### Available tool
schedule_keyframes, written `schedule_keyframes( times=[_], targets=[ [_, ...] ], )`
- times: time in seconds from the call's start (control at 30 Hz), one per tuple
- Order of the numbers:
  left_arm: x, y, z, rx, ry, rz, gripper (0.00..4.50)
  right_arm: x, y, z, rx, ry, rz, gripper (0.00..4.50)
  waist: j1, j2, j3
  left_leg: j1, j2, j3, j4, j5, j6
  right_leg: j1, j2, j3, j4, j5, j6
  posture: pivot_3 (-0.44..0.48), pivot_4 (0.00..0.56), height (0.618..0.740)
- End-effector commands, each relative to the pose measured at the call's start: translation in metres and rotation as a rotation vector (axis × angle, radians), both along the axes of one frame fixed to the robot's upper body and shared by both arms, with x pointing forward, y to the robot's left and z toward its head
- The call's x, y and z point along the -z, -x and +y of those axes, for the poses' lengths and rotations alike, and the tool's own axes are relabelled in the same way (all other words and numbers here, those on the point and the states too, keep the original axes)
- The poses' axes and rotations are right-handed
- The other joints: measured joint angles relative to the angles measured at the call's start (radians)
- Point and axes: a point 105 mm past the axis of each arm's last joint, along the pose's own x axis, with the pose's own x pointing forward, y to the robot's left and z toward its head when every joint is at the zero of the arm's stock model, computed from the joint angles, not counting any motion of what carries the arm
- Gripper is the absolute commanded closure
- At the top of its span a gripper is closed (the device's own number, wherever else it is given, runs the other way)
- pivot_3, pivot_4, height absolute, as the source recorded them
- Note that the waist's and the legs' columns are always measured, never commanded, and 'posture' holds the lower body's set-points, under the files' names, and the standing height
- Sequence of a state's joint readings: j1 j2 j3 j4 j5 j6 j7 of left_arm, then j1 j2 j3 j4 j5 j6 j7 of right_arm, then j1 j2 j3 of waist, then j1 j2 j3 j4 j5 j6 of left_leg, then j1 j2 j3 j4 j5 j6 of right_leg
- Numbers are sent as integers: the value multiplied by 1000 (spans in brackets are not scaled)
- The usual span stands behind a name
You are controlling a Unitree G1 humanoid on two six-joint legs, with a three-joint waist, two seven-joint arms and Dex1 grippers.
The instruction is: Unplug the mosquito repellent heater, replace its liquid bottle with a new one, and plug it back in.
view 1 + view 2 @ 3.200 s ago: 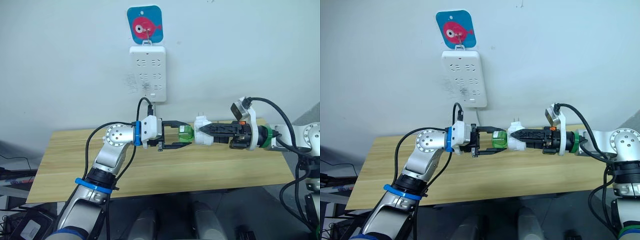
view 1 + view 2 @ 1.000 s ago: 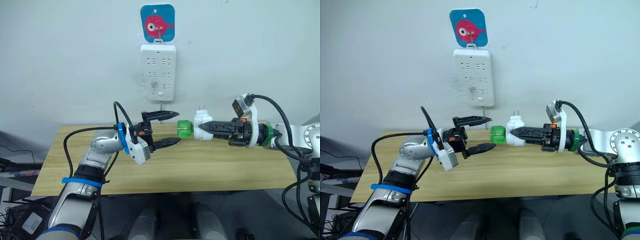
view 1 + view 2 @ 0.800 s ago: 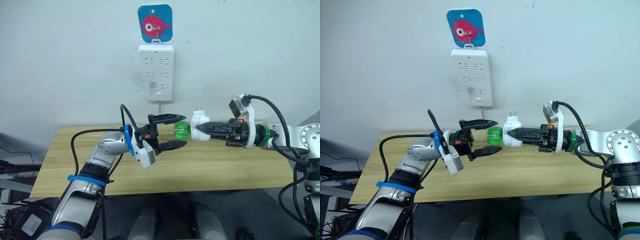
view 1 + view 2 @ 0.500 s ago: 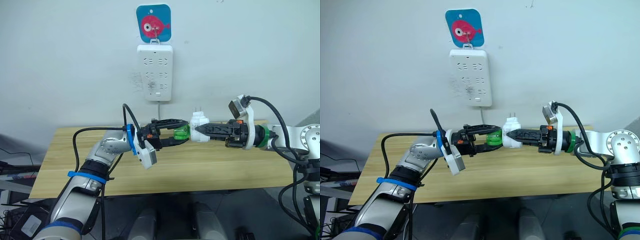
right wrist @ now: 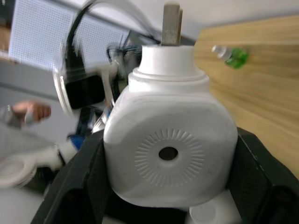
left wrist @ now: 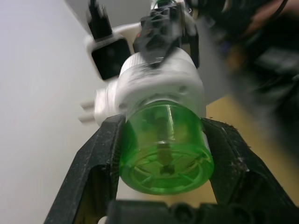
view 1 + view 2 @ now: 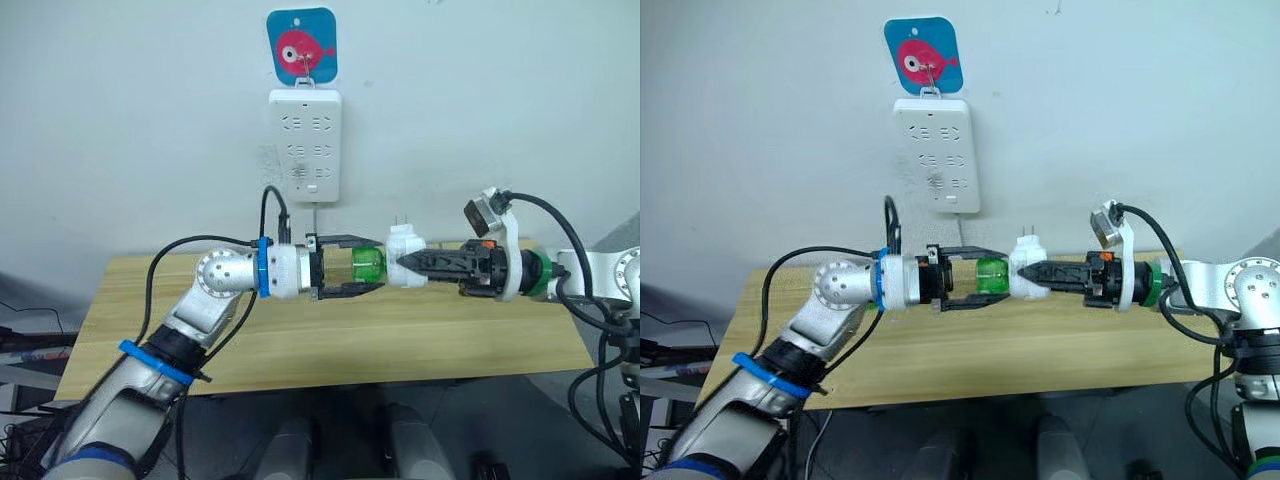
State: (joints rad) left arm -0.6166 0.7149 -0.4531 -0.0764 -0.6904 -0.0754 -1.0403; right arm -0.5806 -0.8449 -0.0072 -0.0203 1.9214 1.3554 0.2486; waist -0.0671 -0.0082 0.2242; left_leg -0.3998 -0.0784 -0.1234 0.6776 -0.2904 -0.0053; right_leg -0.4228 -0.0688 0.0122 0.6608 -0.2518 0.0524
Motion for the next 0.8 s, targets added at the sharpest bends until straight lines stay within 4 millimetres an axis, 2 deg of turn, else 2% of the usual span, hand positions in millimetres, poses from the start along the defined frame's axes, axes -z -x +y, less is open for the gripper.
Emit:
schedule_keyframes(
  times=[0.03,0.1,0.13,0.23,0.33,0.47,0.57,0.7,0.77,0.8],
  targets=[
    [-6,9,10,87,-40,602,2236,3,11,-1,-61,54,-29,1527,-2,0,0,0,0,0,0,0,0,0,1,0,0,0,0,-129,238,740],
    [2,1,19,80,-74,966,2236,4,13,-1,-77,60,-37,1527,-5,0,0,0,0,-1,1,0,0,1,3,0,0,0,0,-125,237,740],
    [5,1,22,89,-84,1082,2236,4,13,-1,-81,61,-39,1527,-7,0,1,0,0,-1,2,0,0,1,5,0,1,0,1,-125,237,740],
    [6,-5,21,109,-52,1265,2236,4,13,0,-89,56,-43,1527,-18,0,1,1,0,0,2,0,0,1,12,0,2,-1,1,-137,238,740],
    [10,-6,12,101,-46,1266,2236,3,8,2,-63,53,-61,1527,-21,-1,1,1,1,0,2,0,0,-1,12,1,3,-1,1,-144,238,740],
    [5,-1,12,135,-34,1271,925,-2,5,4,-42,19,-53,1527,-22,-1,1,1,3,1,1,2,-4,-2,10,3,3,0,1,-149,240,740],
    [13,-1,23,83,-23,1292,31,-4,2,0,-11,-4,-33,1527,-21,-1,1,1,3,1,1,2,-4,-2,9,4,3,0,0,-146,239,740],
    [25,-4,47,-31,23,1290,31,-6,-8,-9,60,-39,2,1527,-21,-1,1,1,3,2,1,2,-3,-2,8,5,2,0,0,-147,233,740],
    [29,-8,58,-112,34,1220,31,-7,-15,-15,106,-56,18,1527,-20,-1,1,1,3,2,1,2,-3,-2,8,5,2,0,0,-150,232,740],
    [32,-6,62,-154,0,1106,31,-7,-17,-18,127,-63,23,1527,-19,-1,1,1,3,2,1,2,-4,-2,7,5,2,0,0,-148,230,740]
  ],
)
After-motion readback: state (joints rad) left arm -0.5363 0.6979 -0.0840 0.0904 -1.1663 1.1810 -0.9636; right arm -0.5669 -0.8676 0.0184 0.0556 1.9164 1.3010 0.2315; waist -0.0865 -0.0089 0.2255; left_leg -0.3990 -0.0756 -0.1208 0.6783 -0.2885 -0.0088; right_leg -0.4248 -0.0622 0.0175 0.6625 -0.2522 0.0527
